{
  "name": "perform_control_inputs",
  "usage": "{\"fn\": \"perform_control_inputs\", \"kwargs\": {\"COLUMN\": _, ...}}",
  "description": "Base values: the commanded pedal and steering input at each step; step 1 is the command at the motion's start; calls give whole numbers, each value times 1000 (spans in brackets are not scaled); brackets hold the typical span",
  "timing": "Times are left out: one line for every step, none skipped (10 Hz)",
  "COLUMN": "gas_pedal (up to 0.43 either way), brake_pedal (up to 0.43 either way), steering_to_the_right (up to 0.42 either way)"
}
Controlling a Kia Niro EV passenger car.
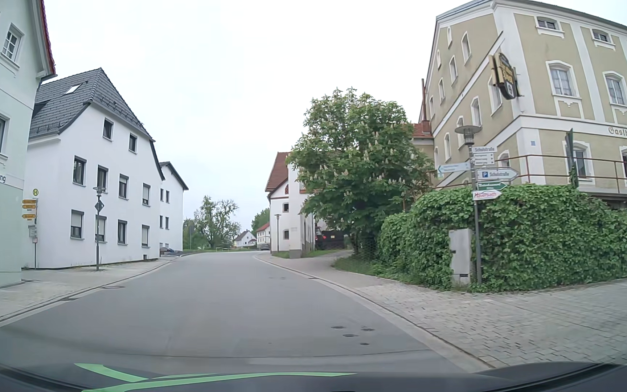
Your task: Follow the waypoints while adhering to traffic rules and regulations
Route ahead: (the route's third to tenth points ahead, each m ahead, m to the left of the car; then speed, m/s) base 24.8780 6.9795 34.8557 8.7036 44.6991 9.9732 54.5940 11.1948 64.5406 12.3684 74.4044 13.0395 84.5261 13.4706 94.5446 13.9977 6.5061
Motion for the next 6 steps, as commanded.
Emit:
{"fn": "perform_control_inputs", "kwargs": {"gas_pedal": 488, "brake_pedal": 0, "steering_to_the_right": -102}}
{"fn": "perform_control_inputs", "kwargs": {"gas_pedal": 488, "brake_pedal": 0, "steering_to_the_right": -98}}
{"fn": "perform_control_inputs", "kwargs": {"gas_pedal": 488, "brake_pedal": 0, "steering_to_the_right": -97}}
{"fn": "perform_control_inputs", "kwargs": {"gas_pedal": 500, "brake_pedal": 0, "steering_to_the_right": -96}}
{"fn": "perform_control_inputs", "kwargs": {"gas_pedal": 500, "brake_pedal": 0, "steering_to_the_right": -92}}
{"fn": "perform_control_inputs", "kwargs": {"gas_pedal": 500, "brake_pedal": 0, "steering_to_the_right": -83}}
